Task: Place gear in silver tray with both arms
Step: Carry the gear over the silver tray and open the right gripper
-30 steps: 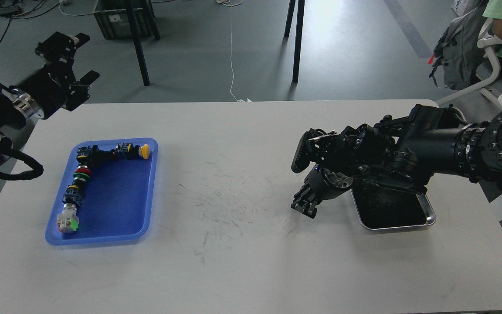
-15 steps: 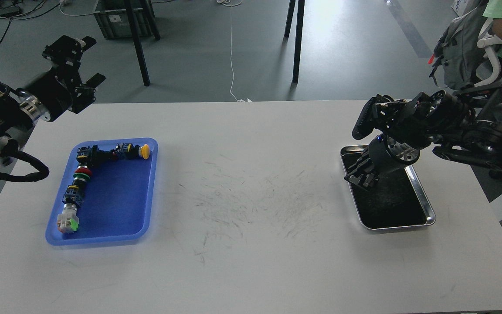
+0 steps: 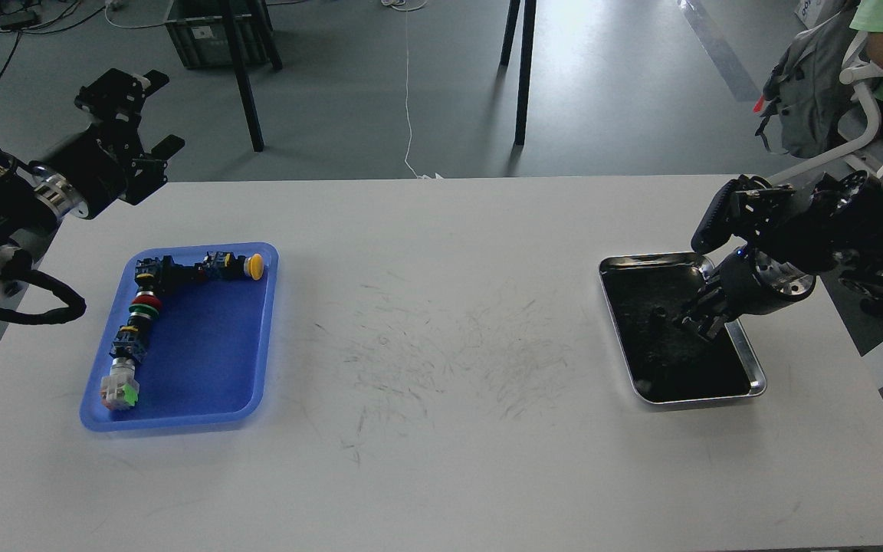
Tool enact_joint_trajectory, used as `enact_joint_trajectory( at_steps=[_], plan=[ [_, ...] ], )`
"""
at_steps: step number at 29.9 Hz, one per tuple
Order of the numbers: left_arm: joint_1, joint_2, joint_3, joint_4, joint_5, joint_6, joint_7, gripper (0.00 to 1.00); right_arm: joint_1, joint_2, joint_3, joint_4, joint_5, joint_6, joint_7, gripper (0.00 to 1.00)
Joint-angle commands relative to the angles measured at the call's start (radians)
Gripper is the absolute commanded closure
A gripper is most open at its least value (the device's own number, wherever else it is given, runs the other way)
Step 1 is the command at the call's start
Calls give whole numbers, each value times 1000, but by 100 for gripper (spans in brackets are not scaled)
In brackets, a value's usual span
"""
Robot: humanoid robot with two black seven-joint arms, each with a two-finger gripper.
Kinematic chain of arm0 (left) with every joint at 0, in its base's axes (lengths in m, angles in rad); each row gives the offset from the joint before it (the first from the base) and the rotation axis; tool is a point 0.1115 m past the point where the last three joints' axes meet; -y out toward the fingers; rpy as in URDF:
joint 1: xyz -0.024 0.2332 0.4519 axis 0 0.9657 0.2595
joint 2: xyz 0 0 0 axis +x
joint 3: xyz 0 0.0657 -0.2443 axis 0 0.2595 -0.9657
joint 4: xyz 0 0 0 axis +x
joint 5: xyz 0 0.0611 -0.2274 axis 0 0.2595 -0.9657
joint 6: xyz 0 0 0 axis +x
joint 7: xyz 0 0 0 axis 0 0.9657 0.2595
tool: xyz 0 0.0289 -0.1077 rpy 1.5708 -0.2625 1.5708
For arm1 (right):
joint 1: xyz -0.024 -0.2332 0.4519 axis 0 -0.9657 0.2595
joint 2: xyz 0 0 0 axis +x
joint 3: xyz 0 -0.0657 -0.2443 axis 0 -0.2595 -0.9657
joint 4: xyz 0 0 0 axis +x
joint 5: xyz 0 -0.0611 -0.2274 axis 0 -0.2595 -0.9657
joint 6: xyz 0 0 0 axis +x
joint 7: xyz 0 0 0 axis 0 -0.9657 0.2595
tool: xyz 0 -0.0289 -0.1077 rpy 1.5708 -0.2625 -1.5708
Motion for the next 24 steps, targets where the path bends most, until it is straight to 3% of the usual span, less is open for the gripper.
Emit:
enact_joint_trajectory(
  at_steps=[1,17,24],
  plan=[
    [0,0,0,0,0,-1,0,1,-2,-3,-9,9,-4,-1,0,98],
    [2,0,0,0,0,1,0,1,-78,8,-1,-31,-12,-10,0,96],
    [2,0,-2,0,0,1,0,1,-77,8,5,-45,-10,-17,0,73]
  ],
)
